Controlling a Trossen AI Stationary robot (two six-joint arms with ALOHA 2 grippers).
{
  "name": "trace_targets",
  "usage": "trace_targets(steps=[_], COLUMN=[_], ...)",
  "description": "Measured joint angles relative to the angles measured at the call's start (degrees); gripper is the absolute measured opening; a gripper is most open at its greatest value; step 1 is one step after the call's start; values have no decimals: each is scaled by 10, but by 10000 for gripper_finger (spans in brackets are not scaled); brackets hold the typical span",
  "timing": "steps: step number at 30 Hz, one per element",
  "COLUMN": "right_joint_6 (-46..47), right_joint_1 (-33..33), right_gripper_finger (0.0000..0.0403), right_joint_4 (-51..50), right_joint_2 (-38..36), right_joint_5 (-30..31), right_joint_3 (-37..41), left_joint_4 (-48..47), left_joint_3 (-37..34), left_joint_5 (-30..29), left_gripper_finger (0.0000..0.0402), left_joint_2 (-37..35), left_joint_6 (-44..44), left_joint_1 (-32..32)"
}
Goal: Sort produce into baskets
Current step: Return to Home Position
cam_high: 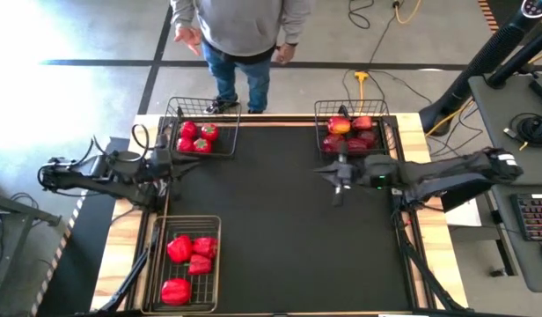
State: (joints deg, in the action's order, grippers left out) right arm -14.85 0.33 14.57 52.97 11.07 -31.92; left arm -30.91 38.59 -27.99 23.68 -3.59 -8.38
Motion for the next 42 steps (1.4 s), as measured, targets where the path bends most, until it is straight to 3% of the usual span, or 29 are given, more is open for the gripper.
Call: trace_targets(steps=[3,10,25,30,36,42], right_joint_6=[-19,-13,84,99,132,158], right_joint_1=[-9,-39,-45,-45,-45,-44], right_gripper_finger=[9,9,9,9,9,9], right_joint_4=[59,71,9,-22,-124,-132], right_joint_2=[-64,-172,-407,-457,-528,-521], right_joint_5=[-26,-26,-22,-31,-31,-54], right_joint_3=[56,136,249,289,278,284], left_joint_4=[72,200,294,338,344,353], left_joint_3=[-50,-170,-306,-360,-373,-380], left_joint_5=[0,-3,5,-2,-10,17], left_gripper_finger=[38,38,38,38,38,38], left_joint_2=[-24,-86,-237,-236,-237,-236], left_joint_6=[12,35,40,30,6,8], left_joint_1=[0,4,6,8,11,11])
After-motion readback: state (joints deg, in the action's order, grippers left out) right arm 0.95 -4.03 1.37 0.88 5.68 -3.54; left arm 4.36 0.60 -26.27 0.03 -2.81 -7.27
